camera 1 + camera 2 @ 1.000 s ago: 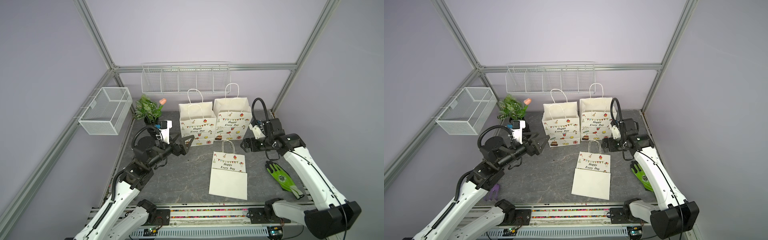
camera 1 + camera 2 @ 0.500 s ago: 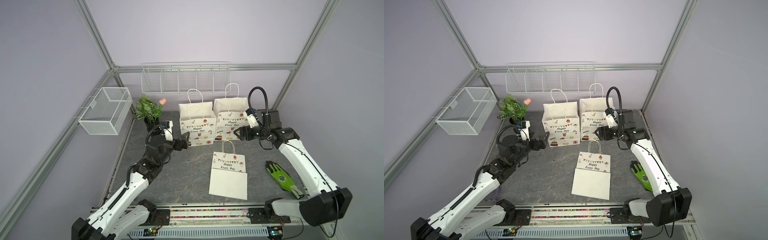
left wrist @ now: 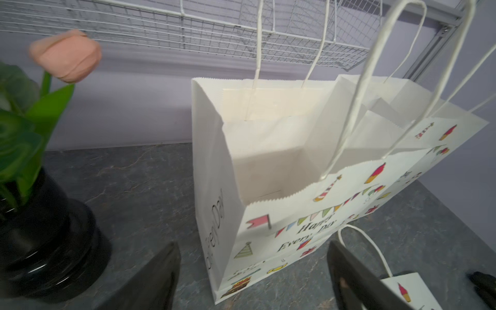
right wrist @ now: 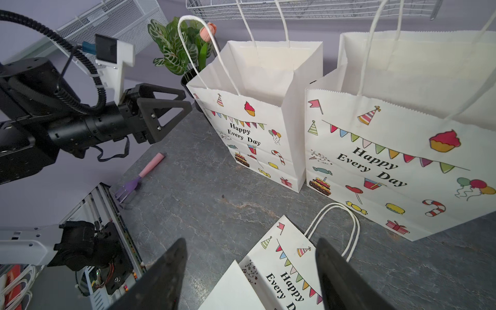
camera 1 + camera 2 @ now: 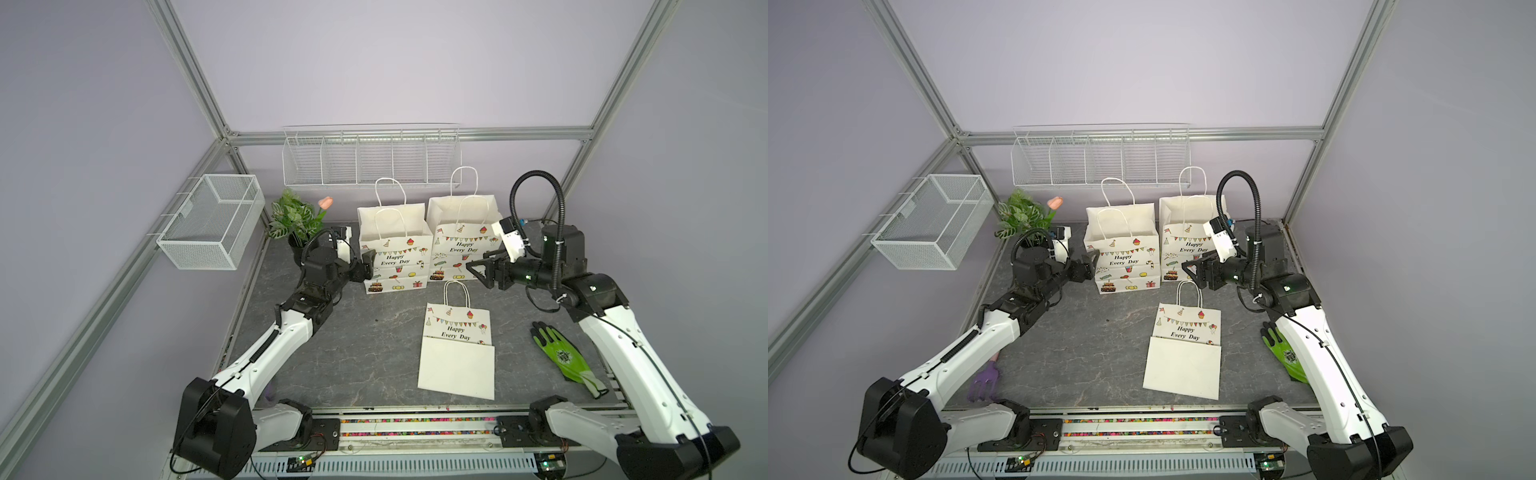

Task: Put away the paper bag
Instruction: Pick up the paper bag from the center of the board.

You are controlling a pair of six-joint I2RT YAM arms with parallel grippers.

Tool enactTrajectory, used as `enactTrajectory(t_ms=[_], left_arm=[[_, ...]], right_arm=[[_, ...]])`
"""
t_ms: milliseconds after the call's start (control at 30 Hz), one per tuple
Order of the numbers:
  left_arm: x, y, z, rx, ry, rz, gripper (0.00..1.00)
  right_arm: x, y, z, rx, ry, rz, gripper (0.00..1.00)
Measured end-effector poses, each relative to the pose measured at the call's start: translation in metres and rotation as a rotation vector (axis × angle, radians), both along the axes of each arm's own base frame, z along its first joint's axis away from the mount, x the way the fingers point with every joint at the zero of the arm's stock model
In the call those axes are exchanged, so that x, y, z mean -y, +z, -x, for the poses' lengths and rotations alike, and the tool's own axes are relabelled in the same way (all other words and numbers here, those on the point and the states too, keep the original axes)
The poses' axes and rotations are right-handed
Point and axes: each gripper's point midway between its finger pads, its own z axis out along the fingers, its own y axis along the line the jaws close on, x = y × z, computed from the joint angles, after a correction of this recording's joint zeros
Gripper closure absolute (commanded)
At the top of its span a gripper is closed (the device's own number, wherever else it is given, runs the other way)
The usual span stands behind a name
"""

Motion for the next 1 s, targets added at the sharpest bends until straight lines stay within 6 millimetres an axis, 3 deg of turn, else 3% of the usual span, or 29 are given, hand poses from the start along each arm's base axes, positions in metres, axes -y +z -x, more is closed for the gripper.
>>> enactTrajectory(t_ms=[100, 200, 367, 567, 800, 1000], left_arm=[[0.015, 0.001, -0.003, -0.015, -0.073, 0.015, 0.25], [0.024, 0.001, -0.002, -0.026, -0.119, 0.03, 0.38], [0.032, -0.004, 0.001, -0.049, -0.168, 0.042, 0.62], [0.038, -0.014, 0.003, -0.081, -0.202, 0.048, 0.94], [0.037, -0.009, 0.011, -0.088, -0.214, 0.044, 1.0], [0.023, 0.032, 0.038, -0.032, -0.201, 0.078, 1.0]], right_arm=[[-0.001, -0.009, 0.001, -0.028, 0.002, -0.002, 0.11], [-0.002, -0.014, 0.002, -0.047, 0.005, -0.005, 0.0], [-0.004, -0.014, 0.003, -0.052, 0.015, -0.017, 0.11], [-0.005, -0.012, 0.004, -0.05, 0.018, -0.024, 0.11], [-0.003, -0.014, 0.008, -0.046, 0.018, -0.025, 0.11], [-0.002, -0.019, 0.01, -0.049, 0.008, -0.039, 0.11]])
